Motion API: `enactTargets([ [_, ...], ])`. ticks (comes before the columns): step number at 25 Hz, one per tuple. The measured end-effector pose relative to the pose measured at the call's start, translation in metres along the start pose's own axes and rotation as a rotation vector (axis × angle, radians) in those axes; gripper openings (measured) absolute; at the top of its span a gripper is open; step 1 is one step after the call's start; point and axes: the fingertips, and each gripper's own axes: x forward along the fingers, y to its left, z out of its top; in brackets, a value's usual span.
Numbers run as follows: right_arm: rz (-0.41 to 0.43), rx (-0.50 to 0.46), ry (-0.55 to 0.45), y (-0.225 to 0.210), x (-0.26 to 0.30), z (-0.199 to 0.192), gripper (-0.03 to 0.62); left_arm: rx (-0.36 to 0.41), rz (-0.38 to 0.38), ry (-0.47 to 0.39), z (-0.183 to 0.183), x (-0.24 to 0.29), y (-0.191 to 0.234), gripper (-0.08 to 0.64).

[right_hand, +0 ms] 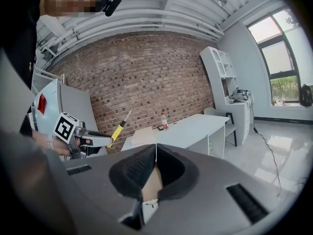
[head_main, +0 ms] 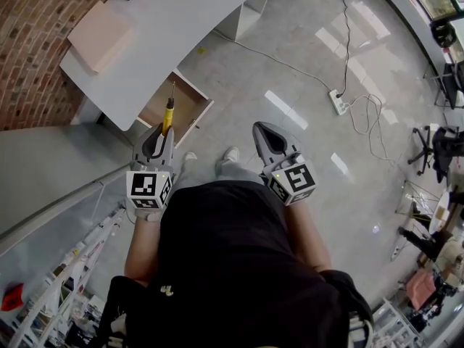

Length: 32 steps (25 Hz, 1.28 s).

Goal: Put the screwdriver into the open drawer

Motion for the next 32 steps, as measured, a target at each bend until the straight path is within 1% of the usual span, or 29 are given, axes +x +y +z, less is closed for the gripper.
enactTargets([
  [8,-0.083,0.049,0.033,0.003,0.02,-0.015,0.012,0.021,-0.099,0.062,-0.017,0.033,0.02,0.075],
  [14,-0.188,0.093,0.061,0.002,0.034,-0.027,0.012,0.027,-0.194,0.131,-0.041,0.06,0.038,0.075],
  [22,-0.269,0.113,0.092,0.0,0.051,-0.037,0.012,0.039,-0.282,0.248,-0.09,0.096,0.054,0.075],
  [27,-0.315,0.136,0.114,0.001,0.055,-0.044,0.012,0.057,-0.343,0.325,-0.122,0.113,0.056,0.075],
  [32,-0.344,0.153,0.142,0.001,0.052,-0.053,0.012,0.064,-0.377,0.401,-0.155,0.129,0.055,0.075],
])
